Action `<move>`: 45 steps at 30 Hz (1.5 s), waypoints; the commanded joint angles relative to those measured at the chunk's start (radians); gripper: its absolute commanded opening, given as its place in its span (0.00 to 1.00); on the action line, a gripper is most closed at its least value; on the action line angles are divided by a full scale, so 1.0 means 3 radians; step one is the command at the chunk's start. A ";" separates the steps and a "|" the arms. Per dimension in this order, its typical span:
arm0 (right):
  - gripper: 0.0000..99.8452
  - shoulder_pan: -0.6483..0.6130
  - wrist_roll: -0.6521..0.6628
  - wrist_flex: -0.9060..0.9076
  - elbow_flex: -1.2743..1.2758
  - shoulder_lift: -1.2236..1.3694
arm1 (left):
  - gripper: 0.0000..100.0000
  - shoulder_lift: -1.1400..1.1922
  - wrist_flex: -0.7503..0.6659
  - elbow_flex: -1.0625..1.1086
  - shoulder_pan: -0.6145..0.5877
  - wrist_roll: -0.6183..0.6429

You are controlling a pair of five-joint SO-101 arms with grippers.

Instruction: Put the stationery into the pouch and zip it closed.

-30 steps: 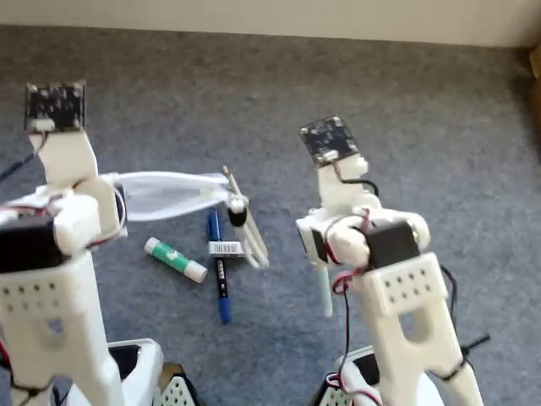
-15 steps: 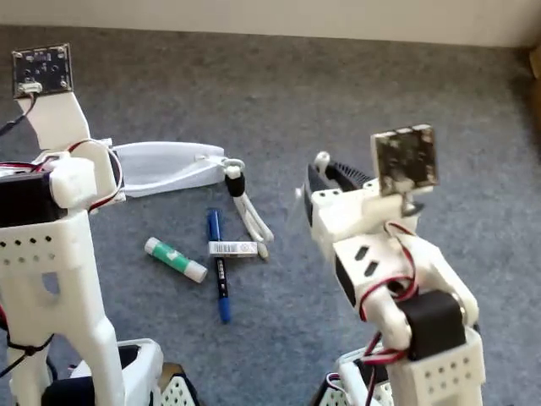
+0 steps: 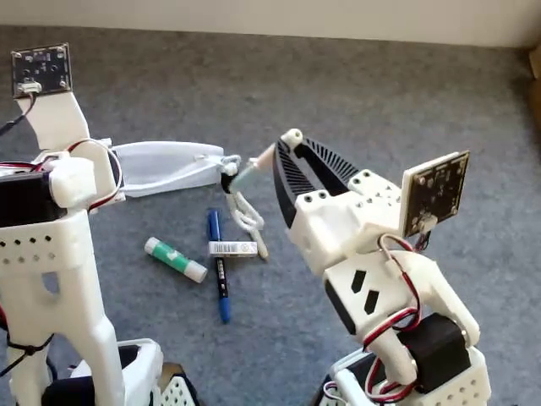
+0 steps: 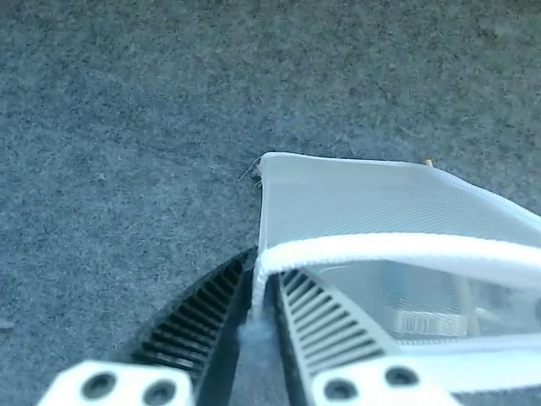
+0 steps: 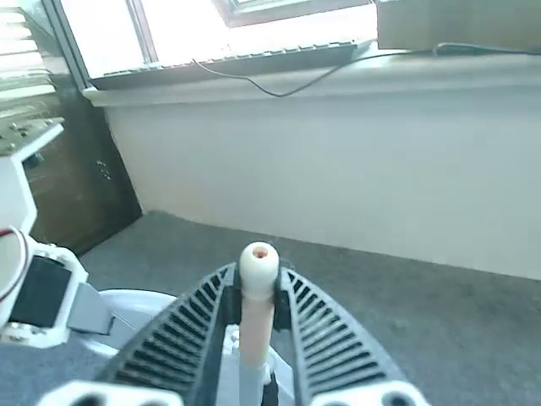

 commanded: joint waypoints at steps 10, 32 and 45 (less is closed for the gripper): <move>0.01 -0.0294 -0.0031 -0.0719 -0.0054 -0.0054 | 0.01 0.0038 -0.0015 -0.0130 0.0074 0.0020; 0.01 -0.0534 -0.0036 -0.1148 0.0043 0.0529 | 0.01 0.0038 -0.0015 -0.0130 0.0079 0.0020; 0.01 -0.0693 0.0962 -0.1148 0.0800 0.0734 | 0.01 0.0038 -0.0015 -0.0115 0.0079 0.0020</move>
